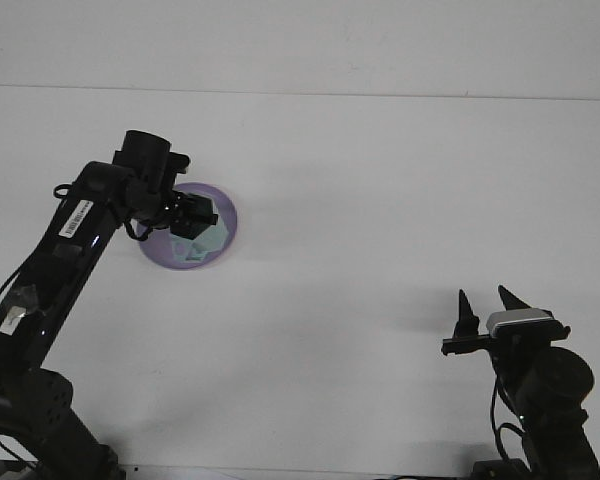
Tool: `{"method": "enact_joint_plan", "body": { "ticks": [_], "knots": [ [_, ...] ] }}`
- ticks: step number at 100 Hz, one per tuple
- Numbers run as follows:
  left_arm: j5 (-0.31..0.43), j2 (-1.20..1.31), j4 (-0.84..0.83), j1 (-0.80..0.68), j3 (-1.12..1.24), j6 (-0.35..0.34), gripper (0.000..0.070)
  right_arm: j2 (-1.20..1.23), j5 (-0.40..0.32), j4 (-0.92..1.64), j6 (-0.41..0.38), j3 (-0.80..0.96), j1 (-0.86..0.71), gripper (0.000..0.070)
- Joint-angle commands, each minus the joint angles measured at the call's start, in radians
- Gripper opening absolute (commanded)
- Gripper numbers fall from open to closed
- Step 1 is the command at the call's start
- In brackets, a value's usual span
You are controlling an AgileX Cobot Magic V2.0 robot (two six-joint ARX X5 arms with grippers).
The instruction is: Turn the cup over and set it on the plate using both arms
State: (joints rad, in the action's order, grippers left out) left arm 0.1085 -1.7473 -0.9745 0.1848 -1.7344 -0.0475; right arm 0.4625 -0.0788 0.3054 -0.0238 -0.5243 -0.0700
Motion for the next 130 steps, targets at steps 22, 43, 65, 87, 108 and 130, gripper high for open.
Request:
{"method": "enact_joint_plan", "body": {
  "ticks": [22, 43, 65, 87, 108, 130],
  "knots": [
    [-0.008, -0.113, 0.048, -0.091, -0.02, -0.072, 0.0013, 0.003, 0.001, -0.005, -0.01, -0.007, 0.002, 0.0431],
    [-0.01, -0.192, 0.134, -0.113, -0.02, -0.072, 0.0013, 0.003, 0.001, -0.005, -0.009, -0.007, 0.002, 0.0431],
    [-0.042, -0.224, 0.183, -0.118, -0.02, -0.091, 0.0013, 0.003, 0.001, -0.002, -0.006, -0.007, 0.002, 0.0431],
    [-0.042, -0.274, 0.146, -0.133, -0.02, -0.091, 0.0013, 0.003, 0.001, 0.001, -0.006, -0.007, 0.002, 0.0431],
    [-0.042, -0.278, 0.17, -0.135, -0.025, -0.091, 0.0395, 0.003, 0.002, 0.005, -0.005, -0.007, 0.002, 0.0431],
    [-0.042, -0.274, 0.056, -0.134, -0.171, -0.096, 0.0544, 0.003, 0.002, 0.006, -0.004, -0.007, 0.002, 0.0431]
  ]
}}
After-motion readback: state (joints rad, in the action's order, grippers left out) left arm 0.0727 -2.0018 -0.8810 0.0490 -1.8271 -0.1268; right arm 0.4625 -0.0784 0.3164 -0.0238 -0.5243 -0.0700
